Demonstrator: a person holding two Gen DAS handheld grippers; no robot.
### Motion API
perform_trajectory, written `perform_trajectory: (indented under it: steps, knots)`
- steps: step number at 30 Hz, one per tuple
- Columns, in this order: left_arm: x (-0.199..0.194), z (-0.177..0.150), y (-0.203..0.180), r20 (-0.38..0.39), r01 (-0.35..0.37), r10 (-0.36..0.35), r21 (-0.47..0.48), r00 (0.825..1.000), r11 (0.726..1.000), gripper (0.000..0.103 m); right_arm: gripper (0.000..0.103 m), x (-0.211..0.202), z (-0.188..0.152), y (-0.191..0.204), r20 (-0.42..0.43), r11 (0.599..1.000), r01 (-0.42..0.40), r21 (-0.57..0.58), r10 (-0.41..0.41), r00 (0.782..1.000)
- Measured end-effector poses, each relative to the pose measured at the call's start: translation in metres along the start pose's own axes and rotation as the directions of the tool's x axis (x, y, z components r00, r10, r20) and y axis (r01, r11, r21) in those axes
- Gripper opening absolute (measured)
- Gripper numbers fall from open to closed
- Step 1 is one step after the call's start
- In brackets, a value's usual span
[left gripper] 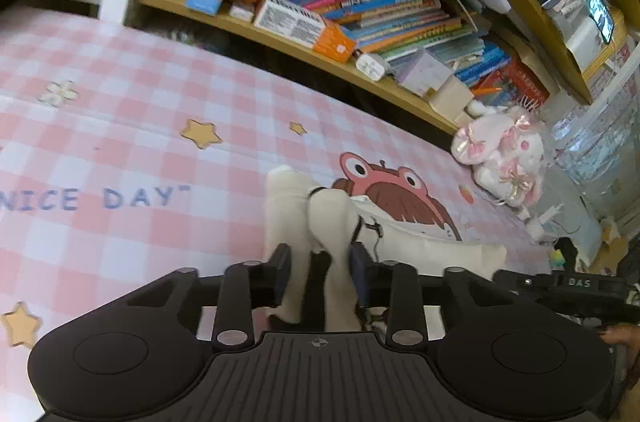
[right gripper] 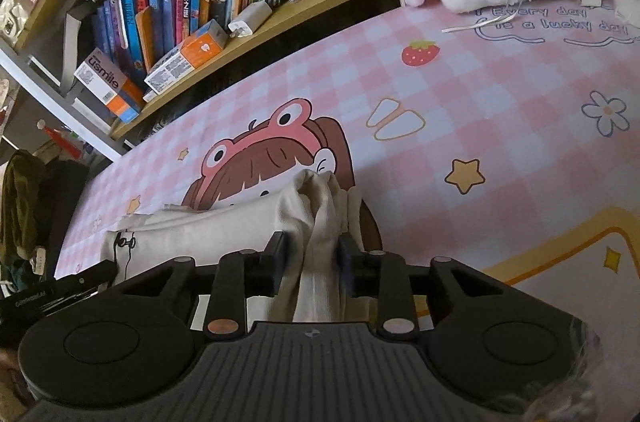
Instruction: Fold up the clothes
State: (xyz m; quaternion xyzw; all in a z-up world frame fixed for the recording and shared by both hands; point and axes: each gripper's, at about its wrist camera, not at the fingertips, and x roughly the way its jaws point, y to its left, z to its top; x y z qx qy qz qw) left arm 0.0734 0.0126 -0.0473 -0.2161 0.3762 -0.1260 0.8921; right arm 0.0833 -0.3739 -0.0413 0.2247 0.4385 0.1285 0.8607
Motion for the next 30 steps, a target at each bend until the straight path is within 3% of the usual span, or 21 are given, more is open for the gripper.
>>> perform_trajectory:
  steps: [1, 3, 4, 8, 11, 14, 17, 20, 26, 30]
  knots:
    - [-0.001, -0.001, 0.002, -0.002, -0.008, 0.008, -0.004, 1.0, 1.0, 0.045, 0.029, -0.001, 0.0, 0.0, -0.001, 1.0, 0.001, -0.001, -0.001, 1.0]
    - [-0.004, -0.003, 0.006, -0.007, -0.024, 0.024, -0.012, 1.0, 1.0, 0.061, 0.035, -0.003, -0.002, 0.0, -0.004, 1.0, 0.003, 0.0, -0.003, 1.0]
    - [-0.005, -0.004, 0.007, -0.009, -0.032, 0.032, -0.016, 0.999, 0.999, 0.068, 0.042, -0.005, -0.004, 0.0, -0.01, 1.0, 0.003, 0.004, -0.003, 1.0]
    - [-0.004, -0.007, 0.013, -0.024, -0.04, 0.039, -0.037, 0.999, 0.998, 0.072, 0.054, -0.005, -0.011, -0.006, -0.042, 0.999, -0.002, 0.043, 0.004, 0.999]
    - [0.003, -0.008, 0.012, -0.038, -0.025, 0.023, -0.052, 0.999, 0.998, 0.074, 0.055, -0.004, -0.014, -0.011, -0.052, 0.996, -0.012, 0.09, 0.017, 0.998]
    - [0.004, -0.009, 0.005, -0.038, -0.023, 0.021, -0.036, 0.999, 0.999, 0.069, 0.051, -0.003, -0.013, -0.011, -0.065, 0.994, -0.018, 0.105, 0.025, 0.998]
    - [0.005, -0.01, -0.002, -0.039, -0.021, 0.02, -0.02, 0.999, 1.0, 0.033, 0.038, -0.001, -0.012, -0.006, -0.074, 0.996, -0.009, 0.091, 0.016, 0.997]
    - [0.006, -0.011, -0.009, -0.039, -0.019, 0.019, -0.004, 0.999, 1.0, 0.019, 0.027, -0.005, -0.012, 0.004, -0.053, 0.999, 0.0, 0.038, 0.002, 0.999]
    - [-0.015, -0.015, -0.037, 0.039, 0.003, -0.009, 0.136, 0.999, 0.991, 0.017, 0.022, -0.027, -0.021, 0.027, 0.036, 0.993, 0.023, -0.114, -0.019, 0.999]
    - [-0.006, -0.016, -0.021, -0.023, 0.006, -0.005, 0.057, 1.0, 0.998, 0.021, 0.022, -0.027, -0.026, 0.023, 0.03, 0.994, 0.033, -0.103, -0.031, 0.999]
